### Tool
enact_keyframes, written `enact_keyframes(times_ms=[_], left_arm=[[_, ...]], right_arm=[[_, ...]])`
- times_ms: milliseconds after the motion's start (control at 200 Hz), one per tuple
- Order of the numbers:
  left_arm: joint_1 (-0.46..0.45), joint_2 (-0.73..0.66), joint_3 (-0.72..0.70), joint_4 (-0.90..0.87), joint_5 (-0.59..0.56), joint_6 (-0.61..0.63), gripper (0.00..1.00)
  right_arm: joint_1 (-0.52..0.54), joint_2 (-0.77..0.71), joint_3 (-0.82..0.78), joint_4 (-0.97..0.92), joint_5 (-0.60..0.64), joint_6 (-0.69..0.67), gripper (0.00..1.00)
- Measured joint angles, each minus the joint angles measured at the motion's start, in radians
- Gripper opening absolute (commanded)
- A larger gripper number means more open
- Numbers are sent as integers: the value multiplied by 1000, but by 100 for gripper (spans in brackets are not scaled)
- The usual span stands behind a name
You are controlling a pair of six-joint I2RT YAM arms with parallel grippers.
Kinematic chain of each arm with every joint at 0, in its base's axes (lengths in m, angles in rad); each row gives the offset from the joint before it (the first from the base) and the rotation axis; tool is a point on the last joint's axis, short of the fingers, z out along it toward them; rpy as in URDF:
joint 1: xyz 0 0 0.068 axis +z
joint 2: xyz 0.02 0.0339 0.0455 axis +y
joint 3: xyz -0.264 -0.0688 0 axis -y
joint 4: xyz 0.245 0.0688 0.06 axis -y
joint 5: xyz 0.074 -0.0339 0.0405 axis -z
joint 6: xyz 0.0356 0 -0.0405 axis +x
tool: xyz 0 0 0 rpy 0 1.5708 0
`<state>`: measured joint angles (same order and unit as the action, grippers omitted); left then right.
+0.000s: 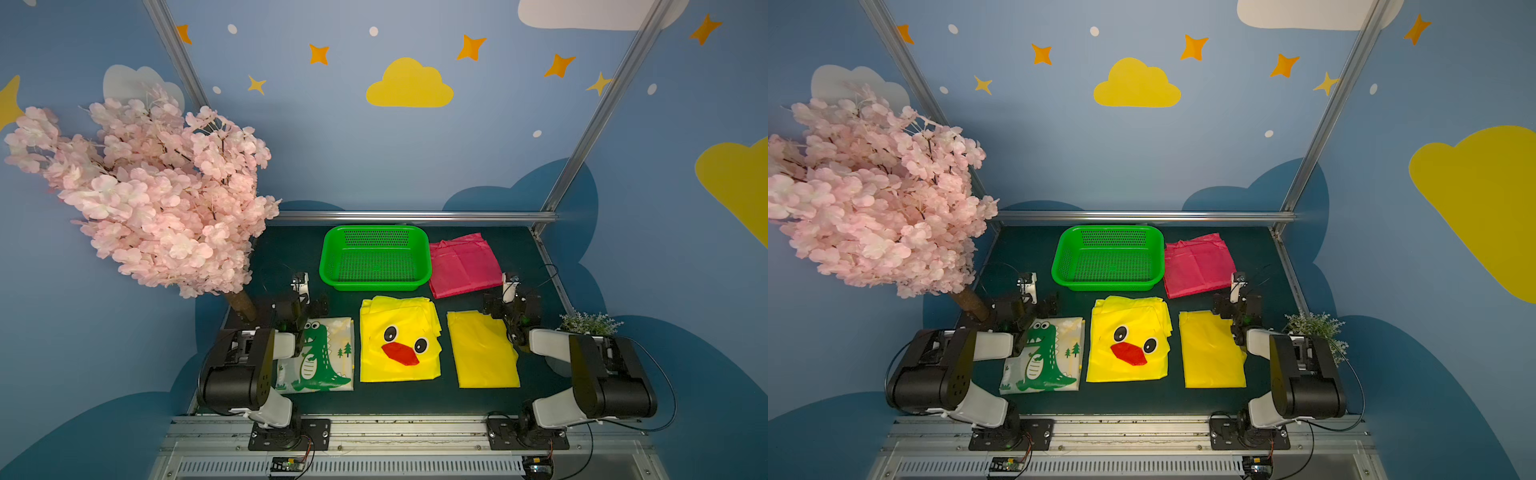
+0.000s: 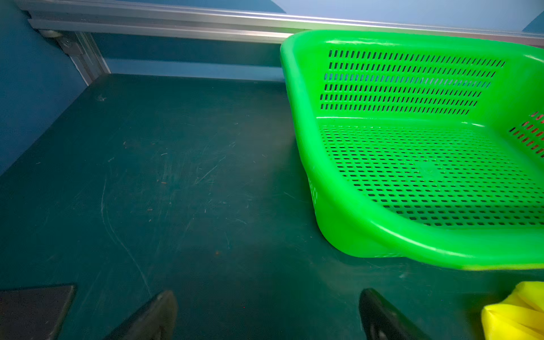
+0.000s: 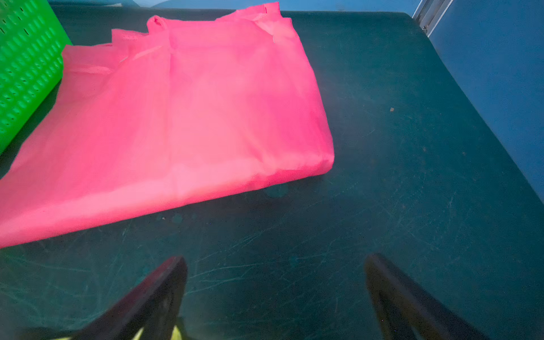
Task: Put the folded raincoat in the basket
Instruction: Pick up the raincoat from the center of the board.
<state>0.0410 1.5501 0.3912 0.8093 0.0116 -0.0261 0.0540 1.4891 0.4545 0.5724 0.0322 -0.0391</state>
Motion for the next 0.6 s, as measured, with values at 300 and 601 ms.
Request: enact_keyframes(times_ms=[300,601], left_arm=[[0,0,0,0,0,0,100],[0,0,0,0,0,0,100]], right_arm=[[0,0,0,0,0,0,98],[-7,0,0,0,-16,0,98]])
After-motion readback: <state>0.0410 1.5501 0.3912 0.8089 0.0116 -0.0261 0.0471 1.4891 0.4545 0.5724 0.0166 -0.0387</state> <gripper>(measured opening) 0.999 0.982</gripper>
